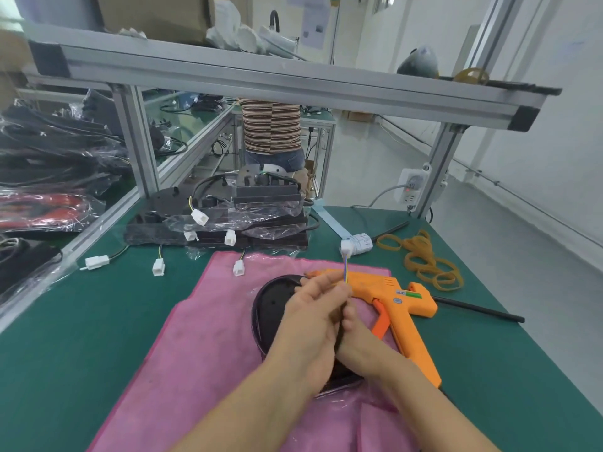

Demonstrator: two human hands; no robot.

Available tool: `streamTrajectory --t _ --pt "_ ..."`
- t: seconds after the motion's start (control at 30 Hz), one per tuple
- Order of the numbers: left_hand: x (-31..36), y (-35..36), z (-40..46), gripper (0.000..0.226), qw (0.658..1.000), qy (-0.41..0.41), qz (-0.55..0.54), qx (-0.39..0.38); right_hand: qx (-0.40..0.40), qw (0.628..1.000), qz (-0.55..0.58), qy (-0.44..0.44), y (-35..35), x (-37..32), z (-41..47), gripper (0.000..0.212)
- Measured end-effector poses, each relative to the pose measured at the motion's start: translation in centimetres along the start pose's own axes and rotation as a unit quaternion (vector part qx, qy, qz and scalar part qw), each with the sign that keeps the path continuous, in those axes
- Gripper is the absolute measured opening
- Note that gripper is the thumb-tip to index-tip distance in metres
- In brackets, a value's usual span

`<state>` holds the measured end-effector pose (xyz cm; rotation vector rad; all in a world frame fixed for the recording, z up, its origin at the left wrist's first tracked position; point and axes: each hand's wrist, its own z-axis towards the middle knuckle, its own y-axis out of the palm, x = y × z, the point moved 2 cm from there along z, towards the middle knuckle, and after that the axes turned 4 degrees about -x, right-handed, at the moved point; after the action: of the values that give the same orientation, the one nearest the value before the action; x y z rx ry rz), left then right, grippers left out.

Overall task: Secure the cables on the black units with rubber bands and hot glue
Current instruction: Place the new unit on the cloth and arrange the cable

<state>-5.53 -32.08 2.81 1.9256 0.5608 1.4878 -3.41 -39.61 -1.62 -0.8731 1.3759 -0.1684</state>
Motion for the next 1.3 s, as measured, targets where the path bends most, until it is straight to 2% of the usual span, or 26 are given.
streamTrajectory --t 0.1,0.2,0.23,0.3,0.33,0.4,0.43,0.47,0.53,0.57,0.6,0.63,0.7,0.77,0.83,0.9,0.97,1.07,1.1,1.17,1.2,1.23,1.27,1.3 --pt "1.9 0.1 2.1 0.018 0.998 0.042 -0.008 0.042 -0.04 0.997 0.065 -0.001 -0.7 0.1 0.0 0.066" --pt "2.8 0.3 4.2 0.021 0.994 0.069 -0.046 0.07 -0.072 0.997 0.025 -0.014 -0.8 0.6 0.3 0.086" --pt "2.4 0.7 4.5 0.021 0.994 0.06 -0.057 0.069 -0.07 0.997 0.017 -0.013 -0.7 0.7 0.4 0.081" --pt "1.0 1.5 4.4 0.02 0.996 0.049 -0.062 0.037 -0.043 0.998 0.049 -0.003 -0.5 1.4 0.7 0.044" --pt "0.6 1.7 4.2 0.02 0.997 0.054 -0.045 0.016 -0.018 0.998 0.054 0.002 -0.5 1.6 0.6 0.036" --pt "1.4 0.8 4.1 0.029 0.993 0.089 0.072 -0.014 0.007 0.996 0.093 -0.004 -0.5 1.5 0.5 0.024" --pt "2.4 -0.5 4.5 0.037 0.973 0.127 0.193 -0.011 0.0 0.994 0.112 -0.013 -0.4 1.2 0.4 0.019" --pt "3.9 -2.3 4.8 0.045 0.919 0.178 0.352 0.013 -0.014 0.993 0.115 -0.01 -0.4 1.2 0.4 0.03" --pt "6.9 -6.6 5.1 0.055 0.743 0.209 0.634 0.055 -0.015 0.993 0.115 -0.003 -0.4 1.4 0.3 0.058" --pt "7.7 -8.7 5.0 0.056 0.671 0.19 0.715 0.055 0.0 0.991 0.133 0.003 -0.5 1.5 0.4 0.065" --pt "8.0 -10.4 4.7 0.054 0.628 0.165 0.76 0.036 0.009 0.988 0.153 0.012 -0.5 1.6 0.4 0.068" --pt "7.7 -11.6 4.3 0.048 0.611 0.148 0.778 0.006 0.016 0.985 0.169 0.017 -0.4 1.6 0.4 0.069" --pt "6.9 -13.0 3.7 0.028 0.615 0.162 0.771 -0.028 0.036 0.986 0.164 0.02 0.0 1.4 0.5 0.07" --pt "6.8 -13.7 3.4 0.014 0.616 0.207 0.76 -0.005 0.059 0.987 0.15 0.025 0.3 1.1 0.7 0.068" --pt "7.1 -14.0 3.2 0.021 0.598 0.251 0.761 0.022 0.07 0.985 0.152 0.036 0.3 0.7 0.8 0.064" --pt "7.3 -13.7 2.9 0.027 0.587 0.279 0.76 -0.01 0.076 0.985 0.151 0.043 0.2 0.4 0.8 0.063" --pt "7.3 -13.1 2.5 0.022 0.549 0.3 0.778 -0.064 0.076 0.987 0.137 0.042 0.1 0.1 0.7 0.066" --pt "7.5 -12.4 1.8 0.012 0.459 0.347 0.807 -0.133 0.086 0.989 0.113 0.028 0.2 -0.3 0.6 0.069" --pt "7.6 -12.2 1.4 0.009 0.452 0.353 0.805 -0.15 0.098 0.989 0.112 0.027 0.3 -0.3 0.6 0.068" --pt "7.7 -12.0 0.8 0.026 0.465 0.35 0.796 -0.167 0.133 0.984 0.114 0.038 0.4 -0.1 0.4 0.066" --pt "7.8 -11.8 0.7 0.024 0.473 0.348 0.792 -0.167 0.138 0.982 0.116 0.051 0.5 0.0 0.3 0.068" --pt "7.8 -11.7 0.6 0.015 0.472 0.351 0.792 -0.166 0.126 0.984 0.11 0.057 0.6 -0.1 0.2 0.07" --pt "7.7 -11.5 0.5 0.009 0.473 0.35 0.792 -0.163 0.088 0.99 0.092 0.054 0.7 -0.1 -0.1 0.069" --pt "7.7 -11.5 0.5 0.012 0.478 0.343 0.792 -0.162 0.027 0.996 0.068 0.052 0.8 -0.1 -0.4 0.065"
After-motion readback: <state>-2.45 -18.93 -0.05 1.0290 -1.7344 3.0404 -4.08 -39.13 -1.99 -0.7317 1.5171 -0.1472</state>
